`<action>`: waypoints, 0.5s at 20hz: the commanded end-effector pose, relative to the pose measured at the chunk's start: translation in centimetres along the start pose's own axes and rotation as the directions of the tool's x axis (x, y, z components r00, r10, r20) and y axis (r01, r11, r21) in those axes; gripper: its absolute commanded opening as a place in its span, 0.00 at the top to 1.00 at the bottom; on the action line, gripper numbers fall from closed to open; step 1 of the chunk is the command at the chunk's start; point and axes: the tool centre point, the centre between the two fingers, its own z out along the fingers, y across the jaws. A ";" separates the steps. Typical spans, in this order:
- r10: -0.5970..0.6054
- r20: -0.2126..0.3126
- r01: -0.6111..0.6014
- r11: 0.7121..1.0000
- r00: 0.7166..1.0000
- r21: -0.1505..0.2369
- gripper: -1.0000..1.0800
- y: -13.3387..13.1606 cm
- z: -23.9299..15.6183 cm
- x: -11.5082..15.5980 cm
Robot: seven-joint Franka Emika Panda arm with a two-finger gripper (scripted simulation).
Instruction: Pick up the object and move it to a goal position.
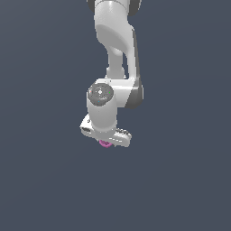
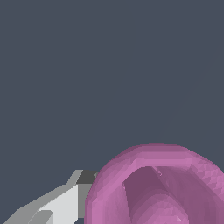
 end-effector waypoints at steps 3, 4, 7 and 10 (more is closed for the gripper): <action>0.000 0.000 0.000 1.000 1.000 0.000 1.00 -1.5 -2.7 -1.0; 0.000 0.000 0.000 1.000 1.000 0.000 1.00 -1.8 -3.1 -1.2; 0.000 0.000 0.000 1.000 1.000 0.000 1.00 -2.4 -4.1 -1.5; 0.000 0.000 0.000 1.000 1.000 0.000 1.00 -2.7 -4.6 -1.7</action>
